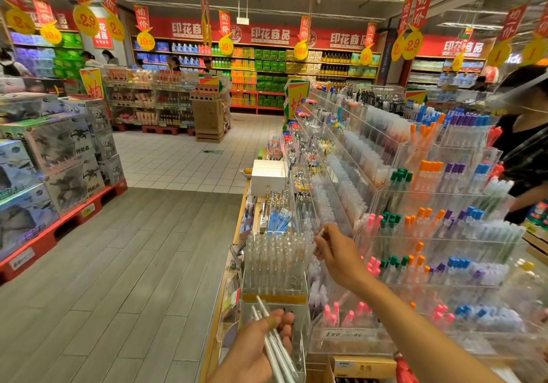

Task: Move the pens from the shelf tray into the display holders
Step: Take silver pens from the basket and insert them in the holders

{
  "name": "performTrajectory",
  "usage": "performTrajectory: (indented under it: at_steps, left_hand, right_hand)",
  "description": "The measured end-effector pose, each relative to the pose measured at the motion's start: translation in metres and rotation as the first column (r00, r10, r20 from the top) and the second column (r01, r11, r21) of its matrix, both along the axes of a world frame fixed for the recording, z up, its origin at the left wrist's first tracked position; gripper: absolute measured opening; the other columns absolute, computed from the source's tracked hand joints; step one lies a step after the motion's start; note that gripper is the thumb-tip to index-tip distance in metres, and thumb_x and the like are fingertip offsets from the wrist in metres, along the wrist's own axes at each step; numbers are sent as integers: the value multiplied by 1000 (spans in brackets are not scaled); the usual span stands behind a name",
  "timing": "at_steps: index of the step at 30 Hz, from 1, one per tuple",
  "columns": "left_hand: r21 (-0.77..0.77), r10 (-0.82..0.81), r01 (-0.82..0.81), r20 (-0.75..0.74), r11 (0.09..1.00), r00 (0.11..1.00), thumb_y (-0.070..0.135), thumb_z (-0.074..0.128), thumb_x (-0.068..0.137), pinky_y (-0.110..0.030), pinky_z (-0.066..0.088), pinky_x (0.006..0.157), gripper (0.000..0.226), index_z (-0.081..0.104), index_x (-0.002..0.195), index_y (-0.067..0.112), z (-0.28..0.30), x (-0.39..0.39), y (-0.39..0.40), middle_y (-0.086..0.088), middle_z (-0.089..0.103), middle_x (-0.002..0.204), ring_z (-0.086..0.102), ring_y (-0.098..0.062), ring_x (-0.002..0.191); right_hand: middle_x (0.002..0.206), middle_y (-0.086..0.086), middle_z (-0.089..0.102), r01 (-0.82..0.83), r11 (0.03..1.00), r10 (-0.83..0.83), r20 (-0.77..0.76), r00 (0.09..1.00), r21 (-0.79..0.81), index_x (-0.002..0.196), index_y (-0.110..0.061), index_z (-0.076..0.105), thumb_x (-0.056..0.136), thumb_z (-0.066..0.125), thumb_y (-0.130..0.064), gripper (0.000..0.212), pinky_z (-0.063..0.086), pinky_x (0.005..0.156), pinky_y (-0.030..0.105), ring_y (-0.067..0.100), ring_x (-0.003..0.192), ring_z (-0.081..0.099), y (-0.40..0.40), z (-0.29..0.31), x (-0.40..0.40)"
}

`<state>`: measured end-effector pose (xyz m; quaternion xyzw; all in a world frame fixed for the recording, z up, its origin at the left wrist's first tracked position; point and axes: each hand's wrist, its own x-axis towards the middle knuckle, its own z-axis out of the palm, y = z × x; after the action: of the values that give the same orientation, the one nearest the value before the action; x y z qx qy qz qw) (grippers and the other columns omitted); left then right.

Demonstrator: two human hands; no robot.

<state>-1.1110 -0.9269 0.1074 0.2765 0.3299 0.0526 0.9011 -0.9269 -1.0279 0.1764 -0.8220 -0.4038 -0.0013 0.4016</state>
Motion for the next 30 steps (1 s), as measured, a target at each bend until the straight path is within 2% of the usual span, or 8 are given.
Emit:
performTrajectory:
  at_steps: [3,7,12,16,20,25,28,30]
  left_hand:
    - [2,-25,25,22,1000,999,-9,47,96,-28,51,43,16,50,112,-7,3,-1,2,-29,73,88,61,-25,50]
    - [26,-111,110,42,994,993,-11,48,95,-28,51,46,19,50,114,-9,3,-3,5,-31,71,105,62,-25,56]
    - [78,-164,160,58,984,985,-12,50,93,-29,53,48,22,54,114,-12,3,-2,8,-30,71,106,65,-25,58]
    - [110,-191,183,73,977,979,-10,56,86,-31,56,50,32,55,118,-13,2,0,8,-32,70,107,67,-26,61]
    - [129,-188,180,53,975,981,-10,54,91,-32,56,48,28,55,119,-12,0,1,8,-32,70,105,67,-25,59]
    - [155,-174,166,37,974,984,-11,53,92,-32,55,47,26,55,117,-12,3,1,6,-32,71,99,66,-26,57]
    - [170,-163,155,34,973,986,-12,52,91,-30,54,45,25,56,116,-12,7,-1,5,-31,71,96,65,-25,56]
    - [188,-161,152,29,970,987,-13,53,91,-30,53,45,24,57,114,-13,9,-3,6,-31,72,96,65,-25,55]
  right_hand:
    - [78,1,62,-42,994,45,34,998,-99,88,-25,44,103,44,-25,15,50,65,35,24,75,63,2,-3,1]
    - [80,-1,60,-47,977,59,49,997,-206,93,-22,48,102,47,-30,12,46,65,31,20,74,59,8,-15,-1]
    - [72,-9,58,-30,960,54,79,995,-277,85,-23,54,100,53,-33,18,38,56,19,7,63,54,13,-16,-1]
    - [77,2,66,-37,947,70,91,993,-320,87,-11,61,100,52,-30,24,48,60,26,19,71,63,14,-7,-1]
    - [75,0,61,9,925,36,111,993,-379,84,-15,55,101,50,-31,24,45,56,25,15,63,57,17,-7,-2]
    - [73,3,58,109,860,35,272,962,-498,81,-14,51,102,48,-32,28,55,65,34,21,67,61,21,-1,-9]
    - [60,3,51,125,811,23,244,969,-571,67,-12,50,99,49,-46,47,58,67,35,19,53,52,18,8,-12]
    - [58,3,52,68,770,61,178,982,-635,63,-10,52,96,51,-51,52,56,65,31,16,49,47,13,12,-16]
